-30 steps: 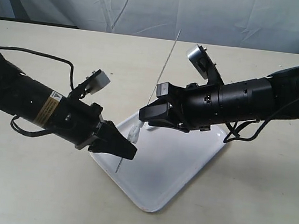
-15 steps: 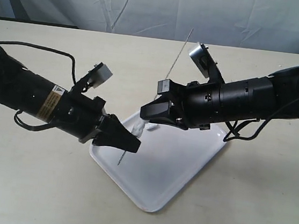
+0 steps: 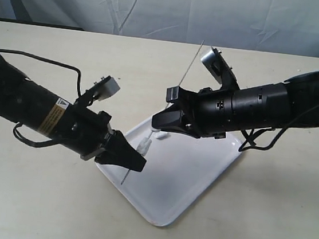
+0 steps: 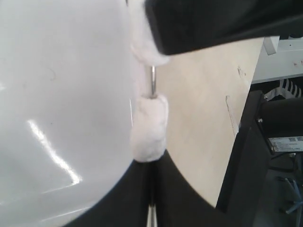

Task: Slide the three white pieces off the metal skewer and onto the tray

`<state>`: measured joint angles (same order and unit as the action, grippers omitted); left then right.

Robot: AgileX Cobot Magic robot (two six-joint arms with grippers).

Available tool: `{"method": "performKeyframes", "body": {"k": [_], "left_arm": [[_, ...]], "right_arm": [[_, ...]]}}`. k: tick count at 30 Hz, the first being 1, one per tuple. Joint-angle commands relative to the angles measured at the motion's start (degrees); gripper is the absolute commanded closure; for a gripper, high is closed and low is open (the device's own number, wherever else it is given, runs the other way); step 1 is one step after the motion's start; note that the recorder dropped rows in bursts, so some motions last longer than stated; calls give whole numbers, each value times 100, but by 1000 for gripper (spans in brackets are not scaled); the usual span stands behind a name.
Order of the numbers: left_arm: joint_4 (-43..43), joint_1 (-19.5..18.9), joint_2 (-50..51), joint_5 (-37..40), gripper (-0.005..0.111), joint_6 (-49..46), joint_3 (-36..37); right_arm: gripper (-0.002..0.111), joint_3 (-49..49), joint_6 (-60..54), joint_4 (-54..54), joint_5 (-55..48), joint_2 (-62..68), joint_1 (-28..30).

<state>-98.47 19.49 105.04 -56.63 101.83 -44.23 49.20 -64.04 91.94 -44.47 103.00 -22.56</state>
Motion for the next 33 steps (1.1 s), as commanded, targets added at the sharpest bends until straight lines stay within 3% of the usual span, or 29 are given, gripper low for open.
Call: {"method": "performKeyframes", "body": {"k": [1,33], "left_arm": [[-148,72,-1,-61,107,-45,162],[-148,72,-1,-394,107,-265,1454]], "right_arm": [[97,-6,-214,324,396,-41,13],[97,967,-333,634,2126,-41,24]]}}
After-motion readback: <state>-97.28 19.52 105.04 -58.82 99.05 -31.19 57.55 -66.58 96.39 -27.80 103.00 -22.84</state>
